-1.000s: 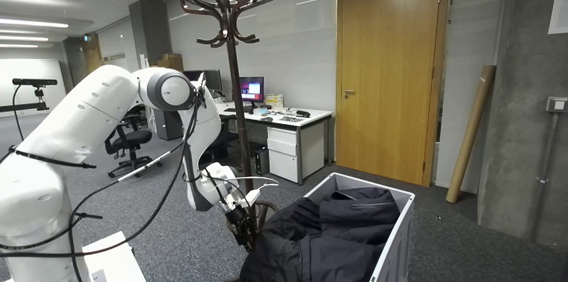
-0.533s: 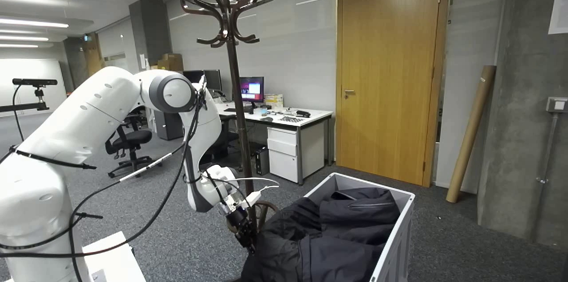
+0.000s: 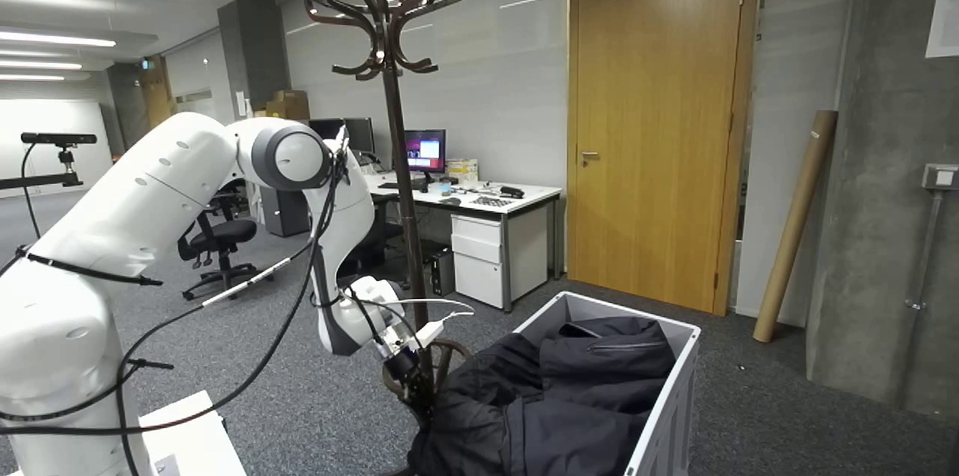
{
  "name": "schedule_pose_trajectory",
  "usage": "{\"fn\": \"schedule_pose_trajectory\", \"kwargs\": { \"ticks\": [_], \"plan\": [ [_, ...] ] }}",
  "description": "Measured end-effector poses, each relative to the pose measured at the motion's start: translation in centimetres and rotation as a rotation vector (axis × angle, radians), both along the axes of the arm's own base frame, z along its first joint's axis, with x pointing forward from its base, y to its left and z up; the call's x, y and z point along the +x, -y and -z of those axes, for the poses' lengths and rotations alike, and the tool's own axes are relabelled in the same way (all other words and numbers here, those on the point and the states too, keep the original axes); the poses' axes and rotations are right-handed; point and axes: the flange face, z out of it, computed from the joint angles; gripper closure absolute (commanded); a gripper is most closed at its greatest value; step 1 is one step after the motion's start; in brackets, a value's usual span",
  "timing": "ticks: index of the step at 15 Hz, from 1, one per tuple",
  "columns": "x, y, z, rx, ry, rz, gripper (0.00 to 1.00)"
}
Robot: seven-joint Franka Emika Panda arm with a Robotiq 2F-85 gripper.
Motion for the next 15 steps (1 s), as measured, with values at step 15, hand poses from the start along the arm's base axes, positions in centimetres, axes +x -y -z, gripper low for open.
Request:
{"fn": "schedule_pose_trajectory", "kwargs": {
  "ticks": [15],
  "plan": [
    [3.6, 2.8, -11.7, 0.094, 0.355, 0.378, 1.0]
  ]
}}
